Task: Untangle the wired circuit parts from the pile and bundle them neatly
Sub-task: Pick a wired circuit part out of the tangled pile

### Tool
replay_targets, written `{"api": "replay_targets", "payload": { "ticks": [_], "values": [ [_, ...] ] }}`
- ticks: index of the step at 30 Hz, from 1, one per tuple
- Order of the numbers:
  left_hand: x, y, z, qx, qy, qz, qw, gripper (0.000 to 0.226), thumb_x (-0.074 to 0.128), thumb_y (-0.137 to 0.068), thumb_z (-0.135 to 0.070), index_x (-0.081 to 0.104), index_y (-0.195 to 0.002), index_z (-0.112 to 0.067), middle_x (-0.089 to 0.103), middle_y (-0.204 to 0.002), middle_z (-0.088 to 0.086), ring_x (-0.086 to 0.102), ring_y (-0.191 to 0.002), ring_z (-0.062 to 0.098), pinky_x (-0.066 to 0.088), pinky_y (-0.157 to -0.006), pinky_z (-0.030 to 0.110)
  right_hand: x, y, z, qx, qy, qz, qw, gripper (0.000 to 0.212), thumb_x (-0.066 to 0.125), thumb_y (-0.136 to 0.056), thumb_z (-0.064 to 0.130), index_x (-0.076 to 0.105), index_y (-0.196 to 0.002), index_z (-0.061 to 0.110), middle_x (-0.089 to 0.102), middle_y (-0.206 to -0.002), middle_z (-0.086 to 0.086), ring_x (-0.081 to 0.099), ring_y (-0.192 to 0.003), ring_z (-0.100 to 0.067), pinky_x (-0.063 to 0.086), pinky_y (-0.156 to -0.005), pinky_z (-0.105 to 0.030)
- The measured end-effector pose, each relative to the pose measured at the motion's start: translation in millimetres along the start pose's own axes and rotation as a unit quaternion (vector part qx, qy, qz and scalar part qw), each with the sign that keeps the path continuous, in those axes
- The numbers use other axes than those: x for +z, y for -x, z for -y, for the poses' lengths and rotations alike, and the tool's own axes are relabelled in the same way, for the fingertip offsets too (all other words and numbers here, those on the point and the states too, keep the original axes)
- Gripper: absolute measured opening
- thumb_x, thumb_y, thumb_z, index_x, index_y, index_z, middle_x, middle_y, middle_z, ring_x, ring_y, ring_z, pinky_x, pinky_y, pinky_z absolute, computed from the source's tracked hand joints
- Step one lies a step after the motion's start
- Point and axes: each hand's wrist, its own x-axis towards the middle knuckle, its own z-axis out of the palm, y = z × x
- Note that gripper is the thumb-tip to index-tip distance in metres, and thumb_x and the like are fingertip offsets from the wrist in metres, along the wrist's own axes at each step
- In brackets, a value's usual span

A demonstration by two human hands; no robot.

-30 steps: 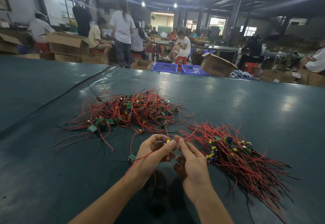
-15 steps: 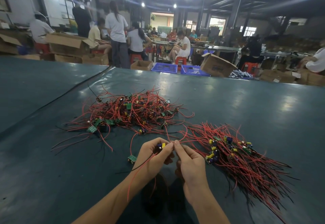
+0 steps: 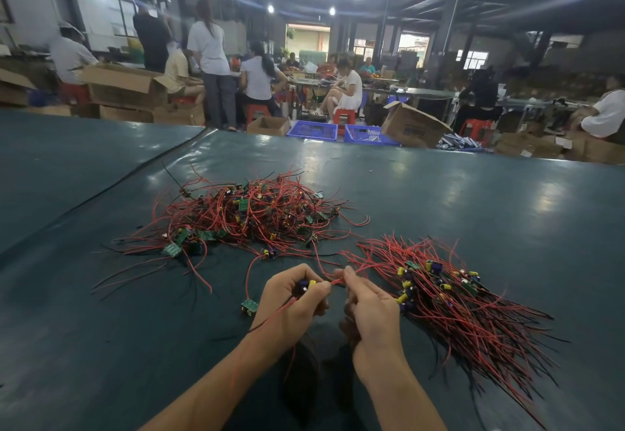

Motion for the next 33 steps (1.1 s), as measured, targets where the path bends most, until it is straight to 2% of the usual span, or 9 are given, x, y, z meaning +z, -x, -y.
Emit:
{"api": "replay_targets", "payload": {
  "ticks": [3,8,13,17,20,22,24,26,33],
  "values": [
    [1.2,-0.4,-7.9,-0.019,0.054,0.008,0.998,0.015,0.061,-0.074,-0.016,0.058,-0.062,-0.007,0.059,-0.052,0.002,0.054,-0.049,0.013,0.046,-0.051,0.021,-10.9,-8.9,11.2,0.002,-0.052,-0.053,0.997,0.021,0.066,-0.092,0.023,0.078,-0.078,0.012,0.028,-0.044,0.009,0.020,-0.035,-0.006,0.020,-0.035,-0.018],
    [-1.3,0.5,-15.4,-0.019,0.071,0.041,0.996,0.015,0.061,-0.074,-0.014,0.057,-0.063,-0.004,0.057,-0.051,0.002,0.053,-0.048,0.013,0.046,-0.051,0.022,-24.2,-16.4,22.5,0.000,-0.155,-0.090,0.984,0.016,0.062,-0.095,0.020,0.072,-0.084,0.012,0.033,-0.046,0.007,0.018,-0.030,-0.004,0.019,-0.031,-0.016],
    [2.3,7.4,-9.7,-0.018,0.036,0.069,0.997,0.017,0.062,-0.079,-0.019,0.058,-0.067,-0.008,0.061,-0.057,0.003,0.058,-0.053,0.015,0.047,-0.054,0.026,-22.2,-12.1,17.1,-0.035,-0.144,-0.123,0.981,0.015,0.067,-0.092,0.027,0.075,-0.088,0.015,0.037,-0.046,0.011,0.022,-0.033,-0.003,0.022,-0.032,-0.016],
    [1.4,5.9,-5.6,-0.014,0.014,0.038,0.999,0.016,0.062,-0.080,-0.022,0.060,-0.069,-0.011,0.064,-0.059,0.002,0.059,-0.051,0.014,0.048,-0.052,0.024,-12.3,-5.2,9.4,-0.016,-0.074,-0.049,0.996,0.020,0.075,-0.083,0.030,0.075,-0.077,0.012,0.034,-0.045,0.009,0.025,-0.035,-0.004,0.024,-0.033,-0.017],
    [-2.8,3.2,-3.0,-0.003,-0.002,0.022,1.000,0.014,0.064,-0.083,-0.016,0.062,-0.072,-0.008,0.066,-0.061,0.004,0.061,-0.051,0.011,0.048,-0.051,0.021,4.9,5.7,-3.1,-0.007,-0.031,0.025,0.999,0.020,0.076,-0.082,0.021,0.076,-0.068,0.007,0.065,-0.055,-0.006,0.060,-0.053,-0.017,0.054,-0.054,-0.031],
    [-5.0,1.6,-1.6,-0.007,-0.009,0.027,1.000,0.016,0.065,-0.086,-0.010,0.063,-0.071,-0.007,0.066,-0.061,0.005,0.062,-0.054,0.012,0.049,-0.053,0.022,10.0,7.8,-7.1,-0.001,-0.018,0.013,1.000,0.021,0.075,-0.084,0.020,0.079,-0.065,0.012,0.072,-0.067,-0.008,0.065,-0.070,-0.024,0.056,-0.074,-0.042],
    [-4.8,0.3,-3.1,-0.017,-0.004,0.035,0.999,0.016,0.068,-0.084,-0.009,0.062,-0.069,-0.007,0.065,-0.058,0.003,0.061,-0.054,0.012,0.049,-0.055,0.023,6.2,4.4,-2.4,0.004,-0.019,-0.025,1.000,0.023,0.074,-0.086,0.023,0.079,-0.064,0.016,0.057,-0.050,0.004,0.052,-0.052,-0.011,0.048,-0.054,-0.026],
    [-2.6,0.5,-8.1,-0.026,0.019,0.046,0.998,0.015,0.065,-0.078,-0.015,0.061,-0.066,-0.006,0.062,-0.054,0.001,0.058,-0.051,0.011,0.048,-0.055,0.021,-2.2,-2.3,6.9,0.021,-0.041,-0.070,0.996,0.024,0.072,-0.087,0.026,0.078,-0.068,0.014,0.033,-0.047,0.007,0.027,-0.038,-0.005,0.026,-0.037,-0.017],
    [-10.4,0.1,-19.7,-0.028,0.030,0.078,0.996,0.016,0.064,-0.078,-0.012,0.061,-0.064,-0.006,0.060,-0.053,0.003,0.055,-0.050,0.012,0.047,-0.055,0.022,-26.1,-16.4,24.3,-0.003,-0.134,-0.131,0.982,0.015,0.070,-0.090,0.025,0.075,-0.084,0.013,0.033,-0.047,0.009,0.023,-0.034,-0.004,0.022,-0.032,-0.016]
  ]
}}
